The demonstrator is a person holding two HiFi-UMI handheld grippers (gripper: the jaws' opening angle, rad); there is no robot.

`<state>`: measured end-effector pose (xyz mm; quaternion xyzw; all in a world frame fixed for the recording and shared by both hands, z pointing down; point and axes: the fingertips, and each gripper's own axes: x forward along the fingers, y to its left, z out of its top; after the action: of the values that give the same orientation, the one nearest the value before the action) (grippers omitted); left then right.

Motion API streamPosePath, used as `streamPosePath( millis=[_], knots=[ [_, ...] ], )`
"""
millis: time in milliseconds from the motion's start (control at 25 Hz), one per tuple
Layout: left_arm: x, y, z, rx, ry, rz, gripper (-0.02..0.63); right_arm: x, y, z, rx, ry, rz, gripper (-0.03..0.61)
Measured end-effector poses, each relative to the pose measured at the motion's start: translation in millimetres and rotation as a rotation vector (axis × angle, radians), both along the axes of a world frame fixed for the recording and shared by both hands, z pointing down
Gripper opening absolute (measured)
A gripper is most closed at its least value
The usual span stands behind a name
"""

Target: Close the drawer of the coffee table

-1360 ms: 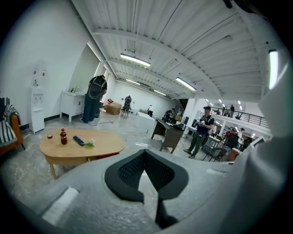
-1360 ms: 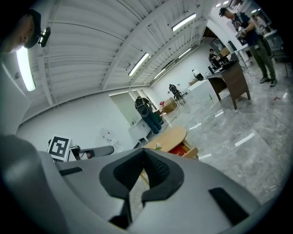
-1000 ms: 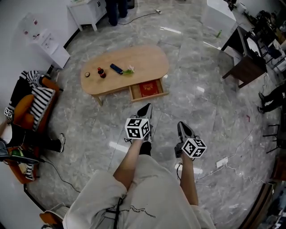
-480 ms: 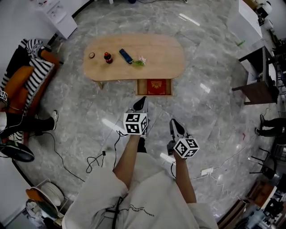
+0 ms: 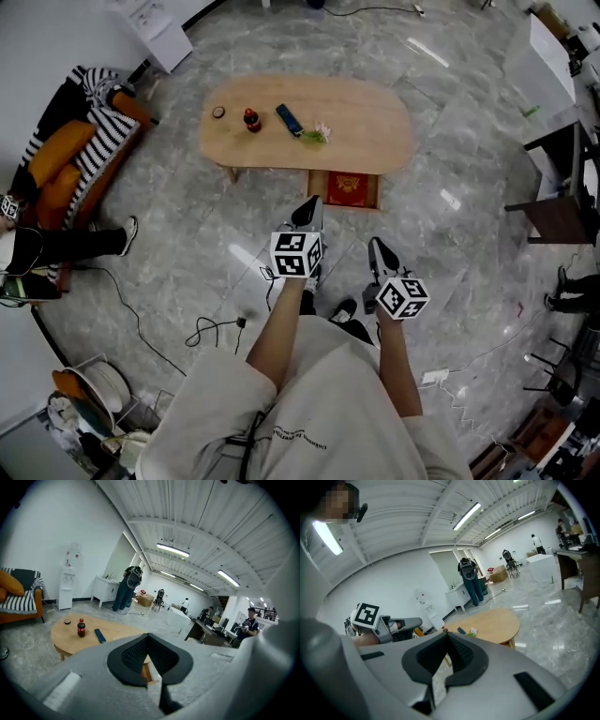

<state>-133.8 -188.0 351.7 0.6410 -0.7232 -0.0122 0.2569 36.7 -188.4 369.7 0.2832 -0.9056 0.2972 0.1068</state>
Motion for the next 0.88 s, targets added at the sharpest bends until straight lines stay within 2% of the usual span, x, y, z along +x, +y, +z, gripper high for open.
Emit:
streamPosePath(
  millis=[280,480,640,880],
  knots=[
    [35,26,-15,0.014,-0.055,-0.057,0.008,33,-13,-16,0.05,-0.028,-0.051,0.015],
    [51,41,-9,0.008,-0.097,-0.113,0.009,72,-20,3,0.141,0.044,-0.143,0.015],
    [52,53,31,-0.017,-0.11,-0.146,0.009,94,-43,45,0.192,0.09,-0.172,0.015],
    [37,51,136,-0.099,-0.086,-0.168,0.009,92,-78,117,0.239,0.151,-0.25,0.015]
  ],
)
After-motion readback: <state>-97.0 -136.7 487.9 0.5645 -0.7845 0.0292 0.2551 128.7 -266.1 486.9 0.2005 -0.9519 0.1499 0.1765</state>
